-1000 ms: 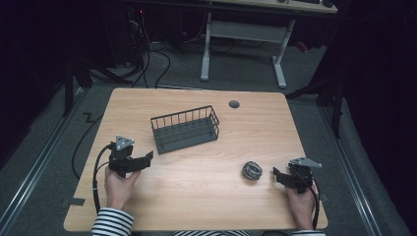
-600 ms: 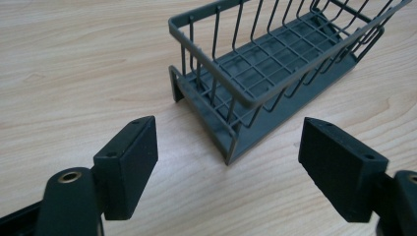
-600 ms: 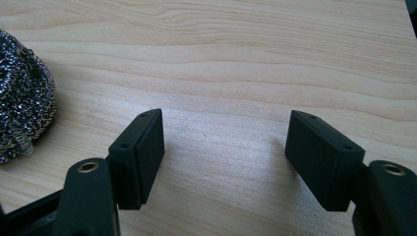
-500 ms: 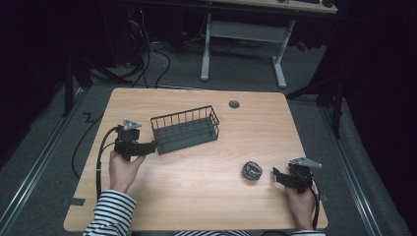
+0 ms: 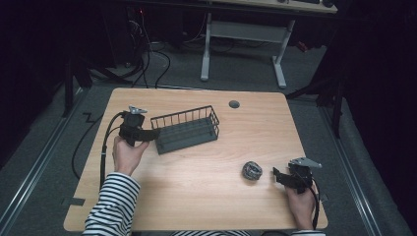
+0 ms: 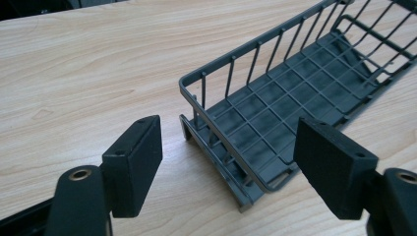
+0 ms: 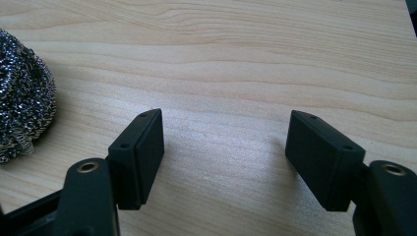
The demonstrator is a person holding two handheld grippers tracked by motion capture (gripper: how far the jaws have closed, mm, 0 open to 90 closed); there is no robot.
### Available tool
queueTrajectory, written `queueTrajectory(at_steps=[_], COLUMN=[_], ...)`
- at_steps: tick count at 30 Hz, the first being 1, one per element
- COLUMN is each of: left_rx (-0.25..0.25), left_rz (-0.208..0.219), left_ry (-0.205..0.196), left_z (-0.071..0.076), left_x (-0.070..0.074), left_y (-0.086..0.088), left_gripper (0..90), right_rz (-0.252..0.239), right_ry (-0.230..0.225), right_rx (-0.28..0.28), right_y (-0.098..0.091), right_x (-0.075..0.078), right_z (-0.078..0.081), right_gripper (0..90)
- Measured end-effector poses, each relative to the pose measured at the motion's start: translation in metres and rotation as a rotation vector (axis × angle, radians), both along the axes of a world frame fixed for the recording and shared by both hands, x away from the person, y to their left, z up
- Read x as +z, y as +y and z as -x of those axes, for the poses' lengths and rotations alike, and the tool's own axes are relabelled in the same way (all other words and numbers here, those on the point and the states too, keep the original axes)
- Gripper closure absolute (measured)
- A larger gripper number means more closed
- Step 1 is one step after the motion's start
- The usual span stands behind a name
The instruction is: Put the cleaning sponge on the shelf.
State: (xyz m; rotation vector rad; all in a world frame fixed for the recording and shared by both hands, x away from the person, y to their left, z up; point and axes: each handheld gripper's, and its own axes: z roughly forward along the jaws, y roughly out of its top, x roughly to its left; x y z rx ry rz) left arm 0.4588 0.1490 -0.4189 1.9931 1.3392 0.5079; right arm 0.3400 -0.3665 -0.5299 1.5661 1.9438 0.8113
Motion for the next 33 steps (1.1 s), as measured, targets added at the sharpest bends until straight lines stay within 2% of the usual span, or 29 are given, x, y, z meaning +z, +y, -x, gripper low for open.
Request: queueTrajectory(at_steps=[2, 5, 9, 21, 33], left_rx=[0.001, 0.014, 0.021, 0.011, -0.007], left_rz=[0.006, -0.020, -0.033, -0.052, -0.072], left_ry=[0.002, 0.029, 0.040, 0.105, 0.108], left_z=[-0.002, -0.011, -0.018, -0.028, -0.027], left_x=[-0.001, -0.005, -0.008, -0.021, -0.025], left_y=[0.000, -0.002, -0.005, -0.012, -0.015], left_gripper=[28.1, 30.3, 34.5, 49.1, 62.4], right_rz=[0.000, 0.000, 0.000, 0.000, -0.001], right_ry=[0.000, 0.000, 0.000, 0.000, 0.001], right_rx=[0.001, 0.000, 0.001, 0.002, 0.001], right_y=[0.000, 0.000, 0.000, 0.000, 0.000], right_x=[0.000, 0.000, 0.000, 0.000, 0.000], right_z=[0.000, 0.000, 0.000, 0.000, 0.000], right_gripper=[31.3, 31.2, 31.2, 31.2, 31.1])
